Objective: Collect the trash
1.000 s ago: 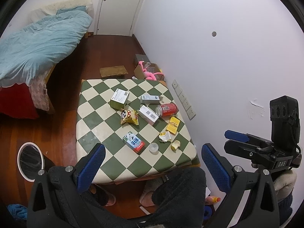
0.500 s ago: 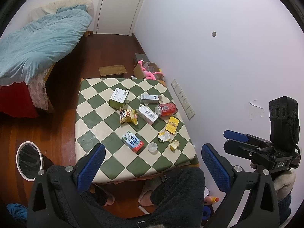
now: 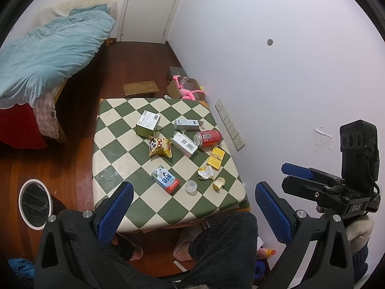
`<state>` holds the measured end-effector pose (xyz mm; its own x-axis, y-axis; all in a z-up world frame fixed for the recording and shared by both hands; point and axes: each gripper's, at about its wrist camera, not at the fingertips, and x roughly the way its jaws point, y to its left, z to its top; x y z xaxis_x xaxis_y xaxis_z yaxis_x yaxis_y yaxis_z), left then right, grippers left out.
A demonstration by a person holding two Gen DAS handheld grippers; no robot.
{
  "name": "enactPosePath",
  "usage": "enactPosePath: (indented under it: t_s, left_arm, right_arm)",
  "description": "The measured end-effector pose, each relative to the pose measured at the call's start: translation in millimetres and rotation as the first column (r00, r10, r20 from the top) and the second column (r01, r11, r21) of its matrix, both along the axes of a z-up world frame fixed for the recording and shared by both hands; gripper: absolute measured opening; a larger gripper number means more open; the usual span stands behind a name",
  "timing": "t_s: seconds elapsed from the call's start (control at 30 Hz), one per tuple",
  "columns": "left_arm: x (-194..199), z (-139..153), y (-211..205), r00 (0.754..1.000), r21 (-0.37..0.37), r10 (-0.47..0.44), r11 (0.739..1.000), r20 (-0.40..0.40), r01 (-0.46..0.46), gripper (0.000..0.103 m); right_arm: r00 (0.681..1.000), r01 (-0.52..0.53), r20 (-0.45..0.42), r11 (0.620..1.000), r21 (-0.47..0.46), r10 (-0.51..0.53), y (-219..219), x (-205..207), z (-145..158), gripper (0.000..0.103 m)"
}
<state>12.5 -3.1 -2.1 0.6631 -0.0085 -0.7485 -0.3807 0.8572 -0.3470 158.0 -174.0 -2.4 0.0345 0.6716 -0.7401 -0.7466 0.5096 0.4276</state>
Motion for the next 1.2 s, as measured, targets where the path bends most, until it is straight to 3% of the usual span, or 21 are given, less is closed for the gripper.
enactPosePath:
  t_s: [1.2]
  left_arm:
    - [8.9, -0.3, -0.6, 1.0, -0.003, -0.008, 1.0, -0.001, 0.008, 0.103]
  right_arm:
    - [1.0, 0.001, -0.001, 1.0, 0.003, -0.001, 0.6, 2.5, 1.9, 0.103]
